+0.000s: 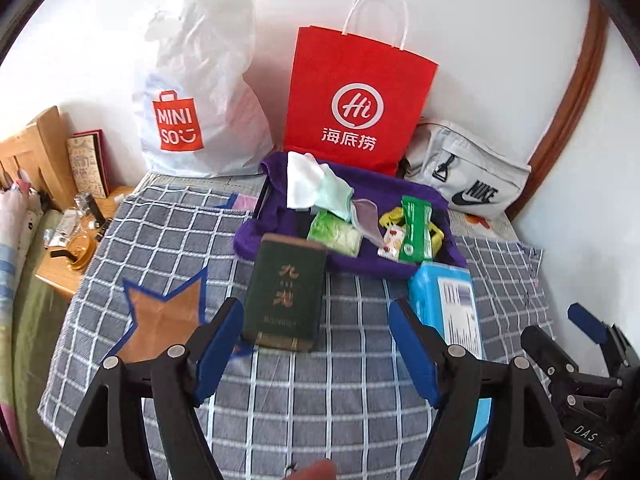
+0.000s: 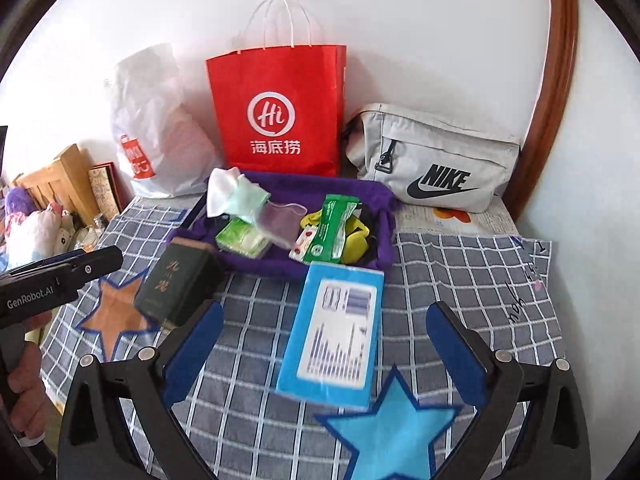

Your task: Organize soft objects

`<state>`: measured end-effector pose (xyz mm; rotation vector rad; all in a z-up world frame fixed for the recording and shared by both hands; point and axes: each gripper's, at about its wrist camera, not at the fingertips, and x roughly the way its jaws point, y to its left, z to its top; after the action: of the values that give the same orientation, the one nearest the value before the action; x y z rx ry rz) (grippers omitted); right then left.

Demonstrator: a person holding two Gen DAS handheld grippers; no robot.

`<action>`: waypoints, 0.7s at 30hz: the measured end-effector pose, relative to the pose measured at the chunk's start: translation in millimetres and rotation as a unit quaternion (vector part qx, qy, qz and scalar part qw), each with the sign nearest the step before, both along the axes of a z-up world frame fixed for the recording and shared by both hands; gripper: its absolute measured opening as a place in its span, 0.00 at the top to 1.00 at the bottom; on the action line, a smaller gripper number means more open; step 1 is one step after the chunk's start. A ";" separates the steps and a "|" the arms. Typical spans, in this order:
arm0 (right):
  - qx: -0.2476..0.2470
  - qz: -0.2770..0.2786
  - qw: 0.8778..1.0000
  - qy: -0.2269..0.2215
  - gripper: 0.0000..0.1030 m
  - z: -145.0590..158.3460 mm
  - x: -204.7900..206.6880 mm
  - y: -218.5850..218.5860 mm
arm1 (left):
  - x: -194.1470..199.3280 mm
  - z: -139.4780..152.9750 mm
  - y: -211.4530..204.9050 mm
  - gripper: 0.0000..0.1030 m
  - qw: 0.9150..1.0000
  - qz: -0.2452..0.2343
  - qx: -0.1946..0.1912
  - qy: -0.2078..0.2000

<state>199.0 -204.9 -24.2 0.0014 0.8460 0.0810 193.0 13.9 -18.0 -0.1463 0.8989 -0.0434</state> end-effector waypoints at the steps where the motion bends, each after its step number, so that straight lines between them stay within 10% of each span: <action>1: 0.000 0.003 1.000 -0.003 0.03 1.8 -9.1 0.5 | -8.9 1.1 -2.6 0.26 1.000 -0.001 0.006 -0.002; 21: 0.016 0.018 0.997 -0.068 0.03 24.7 -170.1 -5.3 | -155.4 32.7 -26.0 0.18 0.997 0.005 0.049 -0.062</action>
<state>29.0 -210.2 0.4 0.0117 0.7091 0.1268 37.6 -12.0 14.7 -0.0558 0.7744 0.0015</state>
